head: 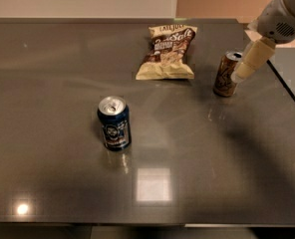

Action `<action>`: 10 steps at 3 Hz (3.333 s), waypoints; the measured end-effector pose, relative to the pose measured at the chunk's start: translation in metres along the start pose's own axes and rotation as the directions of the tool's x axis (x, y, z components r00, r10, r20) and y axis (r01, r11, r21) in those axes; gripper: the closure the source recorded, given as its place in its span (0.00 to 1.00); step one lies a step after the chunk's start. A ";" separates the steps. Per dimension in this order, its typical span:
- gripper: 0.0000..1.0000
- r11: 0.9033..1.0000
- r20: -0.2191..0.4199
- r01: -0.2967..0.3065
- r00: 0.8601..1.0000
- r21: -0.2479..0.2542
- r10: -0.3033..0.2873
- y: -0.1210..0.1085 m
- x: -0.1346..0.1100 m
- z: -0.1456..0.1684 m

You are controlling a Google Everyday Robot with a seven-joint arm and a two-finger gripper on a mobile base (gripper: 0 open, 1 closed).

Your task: Move orange can near pepsi can

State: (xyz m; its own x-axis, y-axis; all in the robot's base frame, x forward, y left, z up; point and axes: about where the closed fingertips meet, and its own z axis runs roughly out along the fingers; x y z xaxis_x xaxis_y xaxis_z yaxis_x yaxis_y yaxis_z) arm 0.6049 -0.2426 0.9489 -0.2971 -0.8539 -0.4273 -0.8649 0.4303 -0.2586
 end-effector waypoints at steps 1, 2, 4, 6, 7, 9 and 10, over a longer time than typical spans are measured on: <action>0.00 0.999 0.023 -0.039 0.999 -0.020 0.039 -0.017 0.006 0.018; 0.00 0.997 0.038 -0.068 0.997 -0.047 0.070 -0.023 0.009 0.032; 0.00 0.991 0.046 -0.101 0.993 -0.087 0.105 -0.022 0.017 0.049; 0.40 0.988 0.053 -0.103 0.993 -0.111 0.110 -0.018 0.017 0.053; 0.63 0.988 0.068 -0.092 0.993 -0.127 0.101 -0.012 0.013 0.049; 1.00 0.982 0.148 -0.020 0.988 -0.189 0.049 0.019 -0.020 0.023; 1.00 0.974 0.189 0.026 0.982 -0.224 0.017 0.037 -0.040 0.013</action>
Offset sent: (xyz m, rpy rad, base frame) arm 0.0400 -0.0143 -0.0341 0.1167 0.0675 -0.0467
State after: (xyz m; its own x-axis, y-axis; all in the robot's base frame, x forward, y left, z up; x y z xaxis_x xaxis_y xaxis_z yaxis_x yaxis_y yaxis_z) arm 0.5900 -0.1887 0.9446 -0.2298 -0.7759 -0.5875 -0.9411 0.3310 -0.0690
